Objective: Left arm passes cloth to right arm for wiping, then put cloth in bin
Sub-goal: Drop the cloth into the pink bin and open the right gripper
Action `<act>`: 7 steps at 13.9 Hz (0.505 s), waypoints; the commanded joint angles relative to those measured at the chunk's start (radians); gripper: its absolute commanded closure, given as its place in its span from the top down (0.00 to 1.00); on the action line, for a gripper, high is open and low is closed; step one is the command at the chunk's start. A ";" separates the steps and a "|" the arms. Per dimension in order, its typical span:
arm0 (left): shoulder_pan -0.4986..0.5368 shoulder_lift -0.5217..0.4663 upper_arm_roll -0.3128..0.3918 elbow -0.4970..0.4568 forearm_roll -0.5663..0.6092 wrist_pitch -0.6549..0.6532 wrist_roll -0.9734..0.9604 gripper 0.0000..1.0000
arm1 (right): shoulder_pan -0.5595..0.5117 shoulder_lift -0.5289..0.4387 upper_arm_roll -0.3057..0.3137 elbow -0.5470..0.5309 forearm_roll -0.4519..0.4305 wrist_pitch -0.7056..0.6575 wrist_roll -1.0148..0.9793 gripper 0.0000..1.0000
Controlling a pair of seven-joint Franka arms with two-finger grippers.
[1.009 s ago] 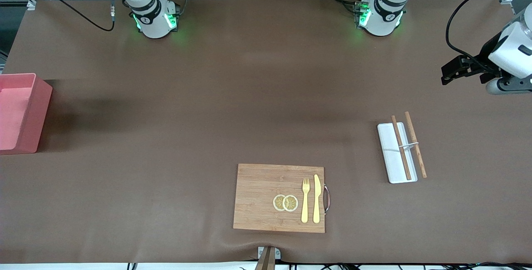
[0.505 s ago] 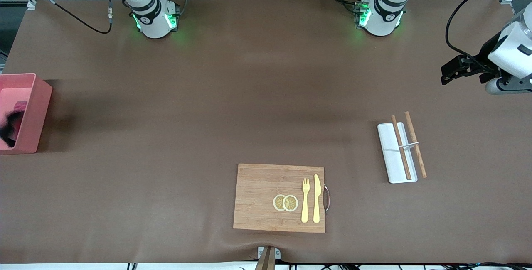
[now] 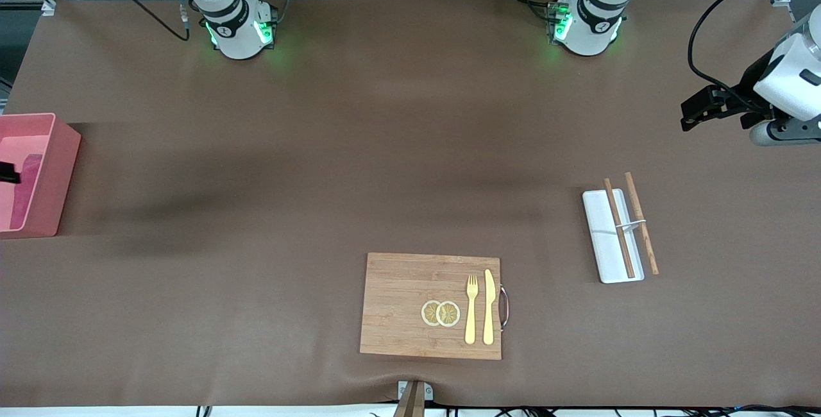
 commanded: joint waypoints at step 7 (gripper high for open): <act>0.019 -0.055 0.003 -0.040 -0.019 0.000 0.022 1.00 | 0.242 -0.223 -0.009 -0.082 0.175 -0.126 0.351 1.00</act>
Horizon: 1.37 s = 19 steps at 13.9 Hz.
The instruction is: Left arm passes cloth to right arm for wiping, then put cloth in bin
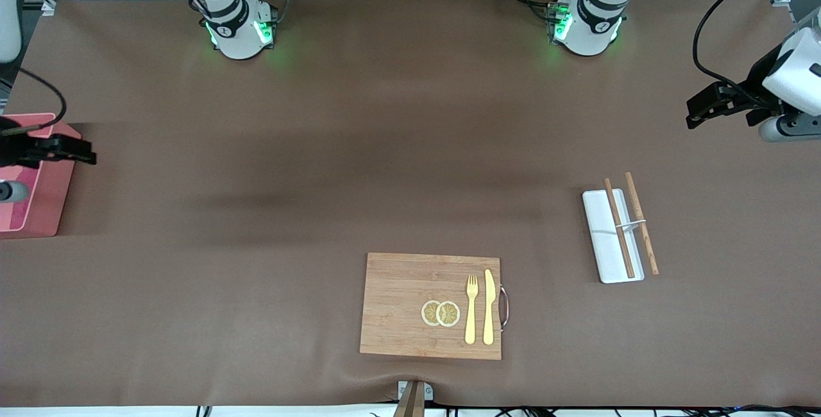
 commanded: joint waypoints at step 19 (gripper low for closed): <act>0.039 -0.072 0.000 -0.035 -0.073 0.002 0.018 1.00 | -0.004 -0.264 -0.033 -0.192 0.060 0.022 0.130 1.00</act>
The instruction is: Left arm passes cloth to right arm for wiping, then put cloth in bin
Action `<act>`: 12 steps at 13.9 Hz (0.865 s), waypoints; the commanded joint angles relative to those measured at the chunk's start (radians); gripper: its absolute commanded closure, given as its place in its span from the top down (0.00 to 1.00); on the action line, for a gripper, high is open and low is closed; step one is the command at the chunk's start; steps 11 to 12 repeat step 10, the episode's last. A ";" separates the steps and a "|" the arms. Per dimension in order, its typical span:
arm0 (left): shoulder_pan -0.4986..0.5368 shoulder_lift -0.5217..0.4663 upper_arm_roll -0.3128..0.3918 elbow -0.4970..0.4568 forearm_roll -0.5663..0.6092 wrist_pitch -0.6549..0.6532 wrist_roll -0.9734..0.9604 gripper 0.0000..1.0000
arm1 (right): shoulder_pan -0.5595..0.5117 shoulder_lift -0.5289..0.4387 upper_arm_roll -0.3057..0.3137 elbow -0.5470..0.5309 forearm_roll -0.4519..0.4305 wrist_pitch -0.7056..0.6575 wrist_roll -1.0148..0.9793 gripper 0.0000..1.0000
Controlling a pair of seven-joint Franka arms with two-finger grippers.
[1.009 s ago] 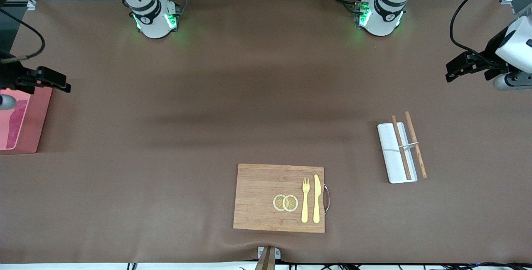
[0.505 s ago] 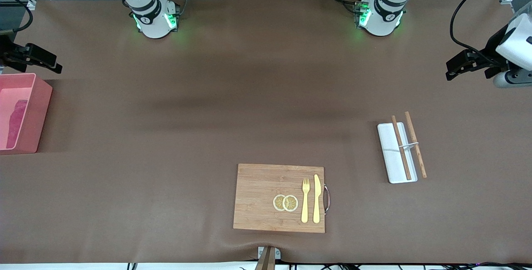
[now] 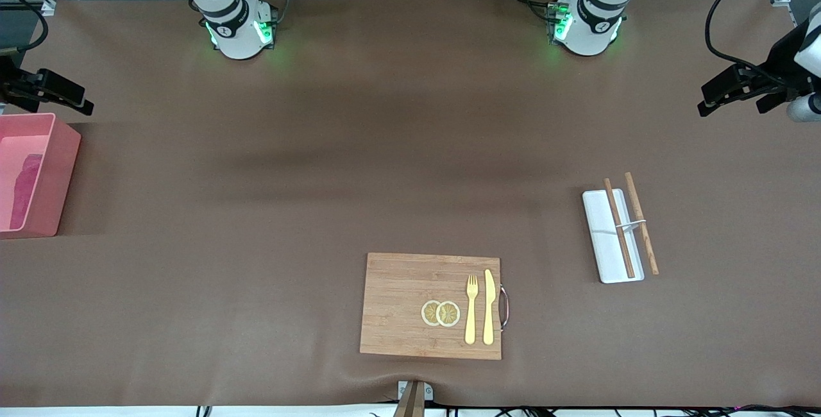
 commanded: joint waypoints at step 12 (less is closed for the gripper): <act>-0.002 -0.010 -0.030 0.011 -0.004 -0.026 0.005 1.00 | -0.009 -0.015 0.010 0.013 0.002 -0.028 0.013 1.00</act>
